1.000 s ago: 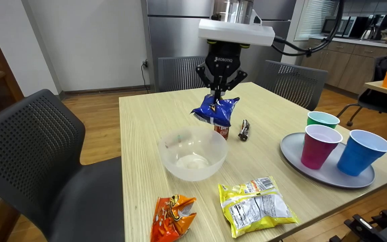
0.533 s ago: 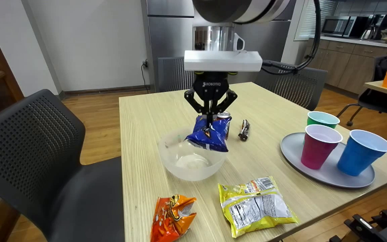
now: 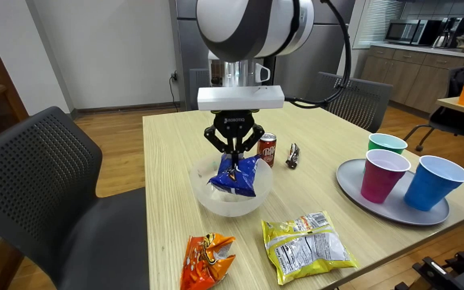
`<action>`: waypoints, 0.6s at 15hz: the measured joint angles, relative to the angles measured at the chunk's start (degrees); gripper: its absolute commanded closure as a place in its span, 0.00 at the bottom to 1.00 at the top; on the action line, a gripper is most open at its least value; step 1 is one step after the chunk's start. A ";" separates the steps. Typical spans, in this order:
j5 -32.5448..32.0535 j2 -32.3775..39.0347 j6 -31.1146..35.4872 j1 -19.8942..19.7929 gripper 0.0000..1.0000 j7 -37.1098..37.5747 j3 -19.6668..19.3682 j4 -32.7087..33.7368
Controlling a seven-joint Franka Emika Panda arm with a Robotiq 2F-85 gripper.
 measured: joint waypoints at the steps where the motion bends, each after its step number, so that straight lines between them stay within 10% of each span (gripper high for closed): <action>1: -0.06 1.07 -0.42 0.35 1.00 0.33 -0.24 1.22; 9: -0.17 8.41 -4.45 2.11 1.00 1.82 -1.69 9.64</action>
